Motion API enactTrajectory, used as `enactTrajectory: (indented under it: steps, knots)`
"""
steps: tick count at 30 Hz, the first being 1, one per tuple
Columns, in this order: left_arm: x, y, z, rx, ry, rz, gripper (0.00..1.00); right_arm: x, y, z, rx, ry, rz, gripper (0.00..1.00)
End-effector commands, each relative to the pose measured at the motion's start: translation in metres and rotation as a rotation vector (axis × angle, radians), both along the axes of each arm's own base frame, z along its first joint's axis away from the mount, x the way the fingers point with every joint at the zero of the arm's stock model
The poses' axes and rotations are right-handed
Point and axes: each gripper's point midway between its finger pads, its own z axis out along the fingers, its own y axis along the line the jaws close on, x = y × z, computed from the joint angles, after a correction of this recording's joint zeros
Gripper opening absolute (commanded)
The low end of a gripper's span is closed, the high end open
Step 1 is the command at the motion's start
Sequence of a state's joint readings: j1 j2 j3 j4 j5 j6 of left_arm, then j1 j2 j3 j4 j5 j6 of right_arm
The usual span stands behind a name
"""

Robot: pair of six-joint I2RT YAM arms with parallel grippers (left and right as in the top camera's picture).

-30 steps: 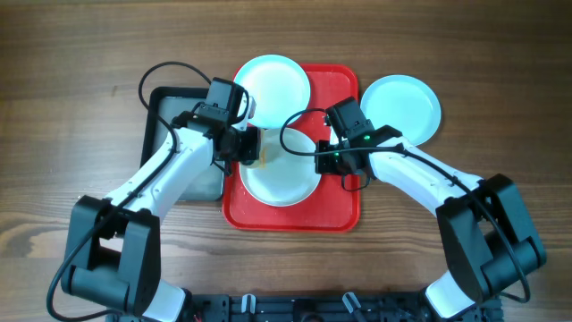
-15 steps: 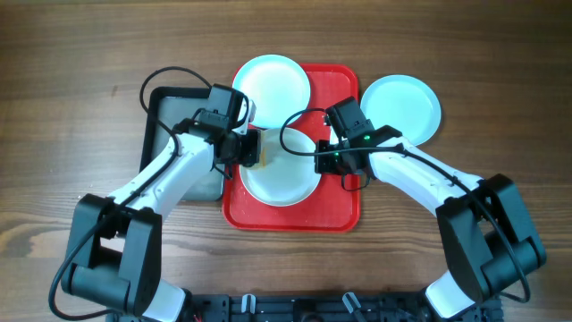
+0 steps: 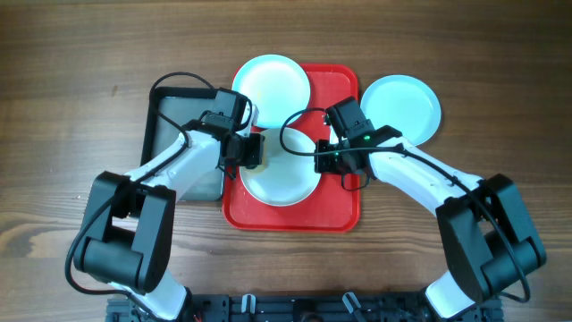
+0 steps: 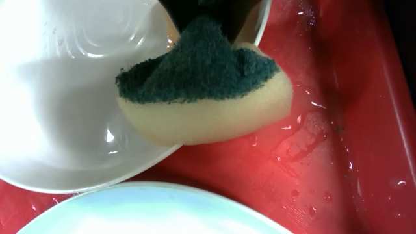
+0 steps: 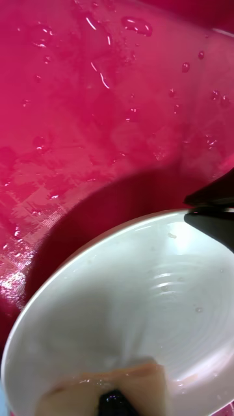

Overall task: Clean dirty plates on tray and stack at the side
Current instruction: 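Scrub the white plate with the sponge, right gripper holding its rim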

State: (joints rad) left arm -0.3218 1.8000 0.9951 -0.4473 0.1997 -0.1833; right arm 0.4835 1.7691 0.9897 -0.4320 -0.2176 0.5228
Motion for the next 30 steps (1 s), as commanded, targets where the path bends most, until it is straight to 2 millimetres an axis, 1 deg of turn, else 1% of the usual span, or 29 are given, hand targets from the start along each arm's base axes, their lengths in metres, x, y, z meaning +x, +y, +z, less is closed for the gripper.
enactTrajectory:
  steps: [1, 6, 17, 22, 30]
  knots:
    - [-0.019, 0.006, -0.024, 0.044, 0.086, -0.019, 0.04, -0.004, 0.005, -0.006, 0.021, 0.022, 0.019, 0.04]
    - [-0.026, 0.009, -0.026, 0.053, 0.119, -0.015, 0.04, -0.004, 0.007, -0.005, 0.034, 0.023, 0.024, 0.04]
    - [-0.029, 0.002, -0.024, 0.005, 0.145, 0.020, 0.04, -0.003, 0.008, -0.005, 0.038, 0.020, 0.025, 0.04]
    - [-0.034, -0.012, -0.021, -0.069, 0.172, -0.007, 0.04, -0.005, 0.012, -0.004, 0.059, 0.030, 0.034, 0.04]
    - [-0.045, -0.032, -0.020, -0.079, 0.184, -0.040, 0.04, -0.005, 0.012, -0.004, 0.059, 0.030, 0.034, 0.04]
